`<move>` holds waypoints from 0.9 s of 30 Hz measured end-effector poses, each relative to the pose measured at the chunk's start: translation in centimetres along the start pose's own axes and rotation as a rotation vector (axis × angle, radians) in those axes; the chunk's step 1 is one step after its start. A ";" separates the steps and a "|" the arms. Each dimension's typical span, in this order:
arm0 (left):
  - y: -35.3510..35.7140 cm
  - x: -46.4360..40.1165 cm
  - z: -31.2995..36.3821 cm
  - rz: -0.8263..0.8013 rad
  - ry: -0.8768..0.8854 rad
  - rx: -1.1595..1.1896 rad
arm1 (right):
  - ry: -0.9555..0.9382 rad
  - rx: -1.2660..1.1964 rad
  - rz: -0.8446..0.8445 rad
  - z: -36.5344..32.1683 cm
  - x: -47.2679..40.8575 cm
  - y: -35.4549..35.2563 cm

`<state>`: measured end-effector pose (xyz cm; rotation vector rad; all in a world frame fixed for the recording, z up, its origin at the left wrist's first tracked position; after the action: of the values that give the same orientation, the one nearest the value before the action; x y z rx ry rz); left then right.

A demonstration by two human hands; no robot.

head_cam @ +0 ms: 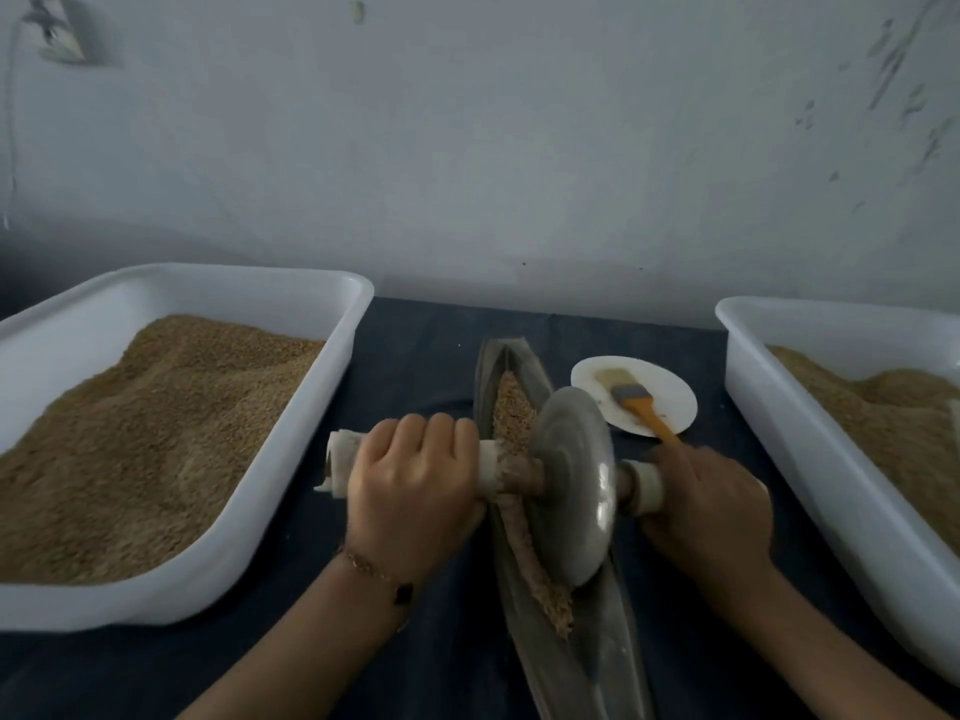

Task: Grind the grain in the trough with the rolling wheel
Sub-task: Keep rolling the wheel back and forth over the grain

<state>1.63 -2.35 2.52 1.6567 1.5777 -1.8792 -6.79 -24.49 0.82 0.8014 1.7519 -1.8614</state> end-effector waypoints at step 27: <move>0.7 0.3 -0.1 0.013 -0.090 0.019 | -0.080 0.002 0.033 0.7 -1.0 1.4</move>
<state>2.06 -2.38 1.91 1.5619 1.5159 -1.9393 -5.18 -25.33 0.49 0.7417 1.6789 -1.8483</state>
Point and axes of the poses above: each hand's wrist, its own x-axis away from the middle knuckle, its own y-axis out of the palm, z = x × y, the point moved 2 cm from there along -x, towards the middle knuckle
